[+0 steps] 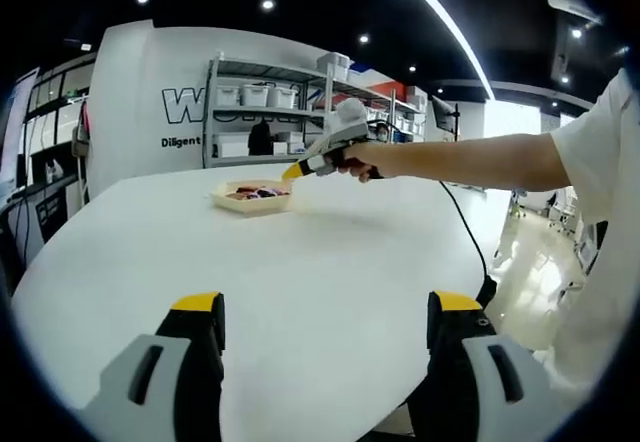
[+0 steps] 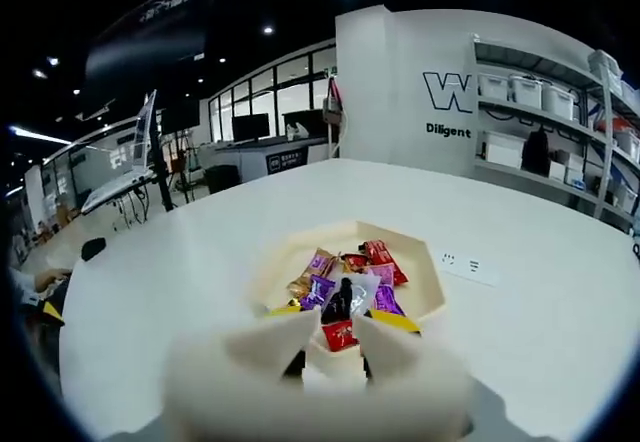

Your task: Place the target food into the container with the food tongs after gripping and lifting it, then release it inside without dropping or visibly crushing the food.

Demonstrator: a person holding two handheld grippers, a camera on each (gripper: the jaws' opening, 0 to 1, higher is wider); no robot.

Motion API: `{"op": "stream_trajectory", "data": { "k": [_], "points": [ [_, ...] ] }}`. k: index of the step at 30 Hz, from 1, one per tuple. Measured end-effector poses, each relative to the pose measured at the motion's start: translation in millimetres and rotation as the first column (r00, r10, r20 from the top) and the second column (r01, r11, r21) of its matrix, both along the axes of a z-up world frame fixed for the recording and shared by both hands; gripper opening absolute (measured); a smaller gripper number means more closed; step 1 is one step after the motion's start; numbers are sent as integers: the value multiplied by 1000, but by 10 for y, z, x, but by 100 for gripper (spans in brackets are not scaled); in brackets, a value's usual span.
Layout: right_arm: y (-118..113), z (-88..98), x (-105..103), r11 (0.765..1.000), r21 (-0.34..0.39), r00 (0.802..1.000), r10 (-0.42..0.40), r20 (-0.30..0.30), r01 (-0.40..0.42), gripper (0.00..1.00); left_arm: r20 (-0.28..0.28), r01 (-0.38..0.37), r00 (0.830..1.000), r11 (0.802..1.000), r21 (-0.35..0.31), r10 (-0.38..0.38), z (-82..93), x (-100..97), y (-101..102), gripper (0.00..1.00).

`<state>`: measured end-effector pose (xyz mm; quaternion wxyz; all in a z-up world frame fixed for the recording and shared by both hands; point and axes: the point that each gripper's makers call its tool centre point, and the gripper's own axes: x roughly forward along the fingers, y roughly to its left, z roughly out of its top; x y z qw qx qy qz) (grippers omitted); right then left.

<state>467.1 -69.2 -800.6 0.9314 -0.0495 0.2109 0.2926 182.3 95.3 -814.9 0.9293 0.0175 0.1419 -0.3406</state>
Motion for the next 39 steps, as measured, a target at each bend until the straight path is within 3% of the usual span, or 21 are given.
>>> {"op": "stream_trajectory", "data": {
  "k": [4, 8, 27, 39],
  "points": [
    [2, 29, -115, 1000, 9, 1000, 15, 0, -15, 16, 1, 12, 1000, 1000, -3, -12, 5, 1, -37, 82],
    [12, 49, -232, 999, -27, 999, 42, 19, -41, 16, 4, 26, 1000, 1000, -14, -26, 22, 2, -84, 82],
    [65, 170, -643, 994, -29, 993, 107, 52, -106, 17, 9, 71, 997, 997, -9, -71, 60, -54, -229, 82],
    [84, 213, -1011, 991, -10, 988, 134, 72, -133, 17, 7, 90, 996, 996, -10, -90, 52, -91, -300, 82]
  ]
}}
